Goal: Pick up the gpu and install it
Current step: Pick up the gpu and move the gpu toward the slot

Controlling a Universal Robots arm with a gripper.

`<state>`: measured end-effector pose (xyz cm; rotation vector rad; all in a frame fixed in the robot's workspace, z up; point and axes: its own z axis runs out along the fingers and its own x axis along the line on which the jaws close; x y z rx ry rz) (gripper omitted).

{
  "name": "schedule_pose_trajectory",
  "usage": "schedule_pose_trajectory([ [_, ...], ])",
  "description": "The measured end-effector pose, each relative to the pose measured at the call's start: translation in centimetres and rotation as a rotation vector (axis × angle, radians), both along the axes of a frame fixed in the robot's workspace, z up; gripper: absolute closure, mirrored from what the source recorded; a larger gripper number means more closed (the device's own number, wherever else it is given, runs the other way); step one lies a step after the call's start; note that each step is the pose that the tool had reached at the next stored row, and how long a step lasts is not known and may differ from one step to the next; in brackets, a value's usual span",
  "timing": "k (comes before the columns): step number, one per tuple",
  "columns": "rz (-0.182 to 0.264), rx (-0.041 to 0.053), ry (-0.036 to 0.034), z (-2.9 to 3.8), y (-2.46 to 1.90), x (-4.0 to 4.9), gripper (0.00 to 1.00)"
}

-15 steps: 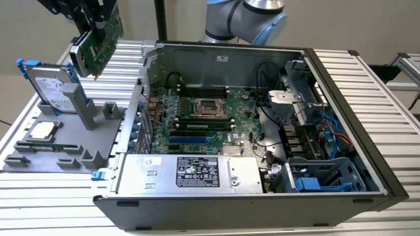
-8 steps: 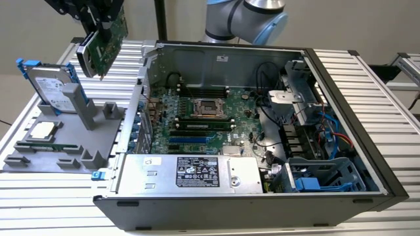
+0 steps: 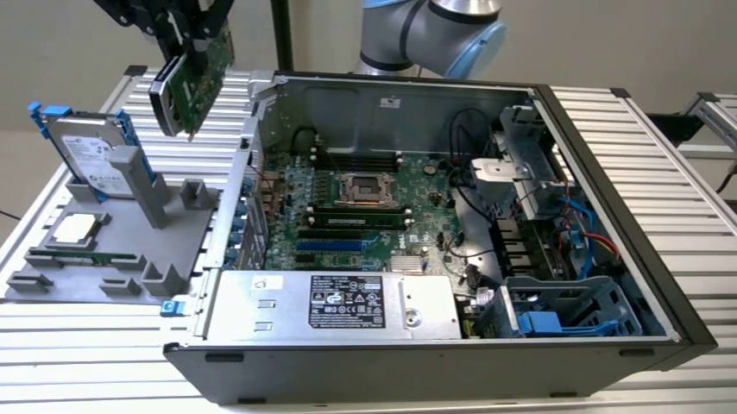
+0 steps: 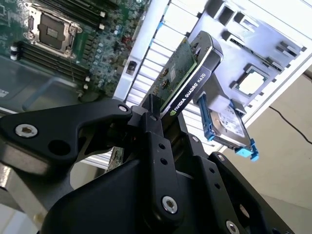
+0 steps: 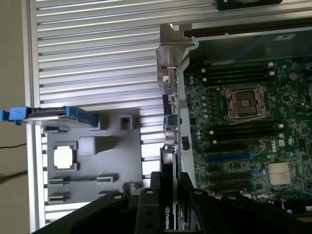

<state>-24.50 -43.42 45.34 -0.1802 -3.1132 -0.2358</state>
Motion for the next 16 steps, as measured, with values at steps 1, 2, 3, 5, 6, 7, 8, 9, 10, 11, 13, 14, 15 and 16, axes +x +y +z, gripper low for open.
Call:
schedule_pose_trajectory([
  [1, 0.0, 0.0001, 0.0, 0.0, 0.0, 0.13, 1.0],
  [2, 0.0, 0.0001, 0.0, 0.0, 0.0, 0.29, 1.0],
  [3, 0.0, 0.0, 0.0001, 0.0, 0.0, 0.5, 1.0],
  [5, 0.0, 0.0, 0.0002, 0.0, 0.0, 0.91, 1.0],
  [6, 0.0, 0.0001, 0.0001, 0.0, 0.0, 1.07, 1.0],
  [7, 0.0, 0.0001, 0.0, -0.01, 0.0, 1.18, 1.0],
  [8, 0.0, 0.0001, 0.0001, 0.0, 0.0, 1.29, 1.0],
  [9, 0.0, 0.0, 0.0001, 0.0, 0.0, 1.4, 1.0],
  [10, 0.0, 0.0, 0.0001, 0.0, 0.0, 1.56, 1.0],
  [11, 0.0, 0.0001, 0.0001, 0.0, 0.0, 1.74, 1.0],
  [13, 0.0, 0.0001, 0.0001, 0.0, 0.0, 2.07, 1.0],
  [14, 0.0, 0.0001, 0.0001, -0.01, 0.0, 2.23, 1.0],
  [15, 0.0, 0.0001, 0.0, -0.01, 0.0, 2.38, 1.0],
  [16, 0.0, 0.0001, 0.0001, 0.0, 0.0, 2.53, 1.0],
])
